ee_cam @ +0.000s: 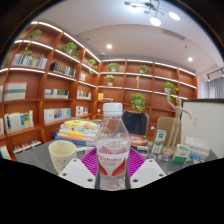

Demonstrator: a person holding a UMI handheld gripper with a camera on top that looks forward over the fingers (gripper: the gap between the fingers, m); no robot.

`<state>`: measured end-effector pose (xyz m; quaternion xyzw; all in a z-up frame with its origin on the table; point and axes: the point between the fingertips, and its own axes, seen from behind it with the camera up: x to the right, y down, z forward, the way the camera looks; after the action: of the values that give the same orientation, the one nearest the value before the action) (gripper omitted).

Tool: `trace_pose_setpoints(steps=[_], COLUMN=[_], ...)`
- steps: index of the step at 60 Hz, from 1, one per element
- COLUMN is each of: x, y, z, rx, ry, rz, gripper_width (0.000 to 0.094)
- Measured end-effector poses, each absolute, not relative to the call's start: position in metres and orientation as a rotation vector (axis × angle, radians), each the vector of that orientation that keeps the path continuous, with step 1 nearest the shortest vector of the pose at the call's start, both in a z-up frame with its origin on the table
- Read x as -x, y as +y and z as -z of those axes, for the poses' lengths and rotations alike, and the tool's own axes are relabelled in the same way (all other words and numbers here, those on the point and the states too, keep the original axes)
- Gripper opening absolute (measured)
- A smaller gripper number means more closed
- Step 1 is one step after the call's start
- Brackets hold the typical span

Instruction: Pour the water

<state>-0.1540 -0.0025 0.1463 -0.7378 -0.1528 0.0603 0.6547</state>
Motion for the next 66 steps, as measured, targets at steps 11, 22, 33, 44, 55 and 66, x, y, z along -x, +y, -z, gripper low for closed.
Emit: trace_pose_setpoints(steps=[11, 22, 33, 44, 55, 66], x=[0.146, 0.150, 0.154, 0.145, 0.135, 0.101], y=[0.009, 0.021, 0.016, 0.012, -0.023, -0.067], z=[-0.137, -0.123, -0.124, -0.111, -0.116, -0.117], rx=[1.639, 1.598, 1.605, 1.685, 1.693, 1.722], ry=[-0.241, -0.239, -0.247, -0.215, -0.203, -0.126], rz=[-0.259, -0.296, -0.252, -0.220, -0.192, -0.038], gripper_width=[0.0382, 0.0387, 0.0417, 0.0623, 0.0770, 0.0769])
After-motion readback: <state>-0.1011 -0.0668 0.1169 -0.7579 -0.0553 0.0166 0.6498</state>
